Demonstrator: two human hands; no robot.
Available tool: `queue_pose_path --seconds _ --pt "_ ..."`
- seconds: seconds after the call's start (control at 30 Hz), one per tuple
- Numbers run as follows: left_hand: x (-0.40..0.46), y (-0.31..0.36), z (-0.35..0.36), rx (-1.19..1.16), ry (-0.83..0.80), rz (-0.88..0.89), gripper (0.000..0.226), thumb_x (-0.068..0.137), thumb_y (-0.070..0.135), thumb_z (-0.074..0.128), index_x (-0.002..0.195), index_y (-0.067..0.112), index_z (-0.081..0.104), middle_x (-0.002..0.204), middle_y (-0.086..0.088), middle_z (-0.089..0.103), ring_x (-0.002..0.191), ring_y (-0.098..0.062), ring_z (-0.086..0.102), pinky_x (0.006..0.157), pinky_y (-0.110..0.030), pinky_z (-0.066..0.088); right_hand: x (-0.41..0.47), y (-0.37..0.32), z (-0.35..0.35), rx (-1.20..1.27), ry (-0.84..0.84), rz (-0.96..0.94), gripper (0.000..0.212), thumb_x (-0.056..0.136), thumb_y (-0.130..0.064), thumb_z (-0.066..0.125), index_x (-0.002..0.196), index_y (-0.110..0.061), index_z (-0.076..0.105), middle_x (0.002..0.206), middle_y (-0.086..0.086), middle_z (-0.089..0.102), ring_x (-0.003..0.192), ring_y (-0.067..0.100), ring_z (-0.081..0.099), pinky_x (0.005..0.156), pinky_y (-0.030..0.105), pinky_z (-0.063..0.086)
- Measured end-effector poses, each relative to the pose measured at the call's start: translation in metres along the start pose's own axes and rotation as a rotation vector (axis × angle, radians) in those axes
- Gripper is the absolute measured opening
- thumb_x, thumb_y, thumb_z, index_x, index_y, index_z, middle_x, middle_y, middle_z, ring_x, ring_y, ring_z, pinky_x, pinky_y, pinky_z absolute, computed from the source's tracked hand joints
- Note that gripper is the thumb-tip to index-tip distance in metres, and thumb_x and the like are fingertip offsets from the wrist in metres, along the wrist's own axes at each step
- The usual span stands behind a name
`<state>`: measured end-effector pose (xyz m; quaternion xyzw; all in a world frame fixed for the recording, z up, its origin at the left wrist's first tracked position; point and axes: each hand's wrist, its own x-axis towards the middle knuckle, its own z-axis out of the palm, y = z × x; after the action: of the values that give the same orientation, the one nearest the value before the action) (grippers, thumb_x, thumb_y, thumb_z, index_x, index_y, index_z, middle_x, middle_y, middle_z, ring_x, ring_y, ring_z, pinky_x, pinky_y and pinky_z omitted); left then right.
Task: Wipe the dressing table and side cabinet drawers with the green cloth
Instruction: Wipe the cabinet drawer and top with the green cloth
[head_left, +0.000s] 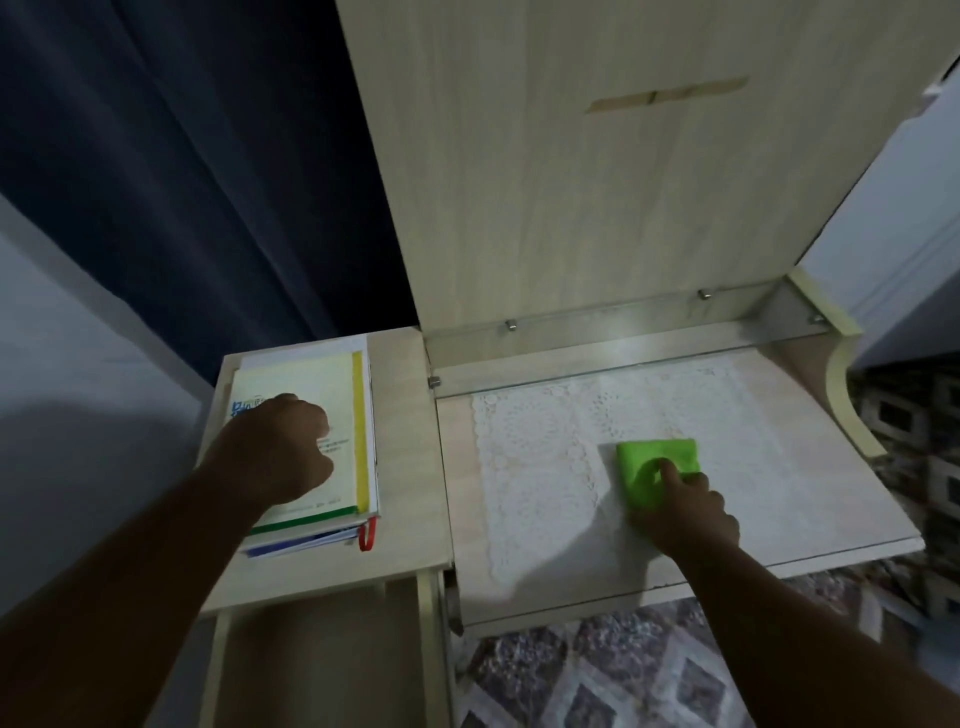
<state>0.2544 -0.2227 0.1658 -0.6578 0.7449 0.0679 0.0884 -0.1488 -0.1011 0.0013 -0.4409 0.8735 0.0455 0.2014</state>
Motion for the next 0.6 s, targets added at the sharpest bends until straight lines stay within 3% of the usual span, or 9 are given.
queue_pose_path --seconds 0.13,0.3,0.4,0.47,0.53,0.6 --pt "-0.002 0.002 0.0 0.019 0.008 -0.008 0.044 0.084 0.03 0.073 0.125 0.019 0.065 0.115 -0.001 0.062 0.092 -0.014 0.051 0.082 -0.027 0.044 0.008 0.0 0.008 -0.021 0.004 -0.044 0.08 0.083 -0.054 0.064 0.147 -0.027 0.025 0.13 0.017 0.043 0.116 0.038 0.05 0.086 0.046 0.051" --pt "-0.007 0.004 -0.01 0.009 -0.023 0.002 0.042 0.083 0.029 0.072 0.123 0.018 0.065 0.118 -0.004 0.061 0.106 -0.022 0.059 0.09 -0.032 0.049 0.014 0.014 -0.004 0.058 0.025 -0.083 0.06 0.095 -0.035 0.055 0.15 -0.024 0.032 0.126 0.021 0.052 0.109 0.04 0.056 0.089 0.046 0.052" --pt "-0.009 0.002 -0.013 0.017 -0.041 0.019 0.041 0.083 0.029 0.069 0.122 0.018 0.067 0.12 -0.005 0.062 0.107 -0.025 0.06 0.092 -0.036 0.052 -0.008 0.003 -0.023 0.265 0.072 -0.102 0.055 0.095 -0.025 0.061 0.146 -0.017 0.044 0.116 0.028 0.063 0.101 0.043 0.063 0.085 0.044 0.05" --pt "-0.013 -0.001 -0.014 0.014 -0.036 0.036 0.04 0.083 0.029 0.066 0.122 0.019 0.067 0.119 -0.005 0.061 0.106 -0.027 0.062 0.092 -0.039 0.053 -0.047 -0.01 -0.032 0.509 0.034 -0.158 0.047 0.09 -0.023 0.065 0.133 -0.041 0.054 0.105 0.02 0.07 0.089 0.039 0.067 0.081 0.045 0.054" --pt "-0.015 -0.008 -0.011 -0.008 -0.002 0.059 0.04 0.085 0.029 0.063 0.124 0.021 0.066 0.12 -0.003 0.059 0.108 -0.027 0.061 0.092 -0.04 0.053 -0.094 -0.027 -0.036 0.665 -0.042 -0.272 0.053 0.086 -0.018 0.068 0.107 -0.065 0.057 0.099 0.005 0.072 0.081 0.028 0.07 0.075 0.044 0.058" --pt "-0.018 -0.017 -0.004 -0.03 0.011 0.094 0.045 0.088 0.032 0.058 0.132 0.026 0.061 0.129 0.001 0.055 0.117 -0.025 0.056 0.096 -0.039 0.049 -0.139 -0.046 -0.029 0.715 -0.162 -0.421 0.063 0.079 -0.019 0.068 0.102 -0.076 0.054 0.105 -0.016 0.072 0.09 0.008 0.07 0.074 0.03 0.057"
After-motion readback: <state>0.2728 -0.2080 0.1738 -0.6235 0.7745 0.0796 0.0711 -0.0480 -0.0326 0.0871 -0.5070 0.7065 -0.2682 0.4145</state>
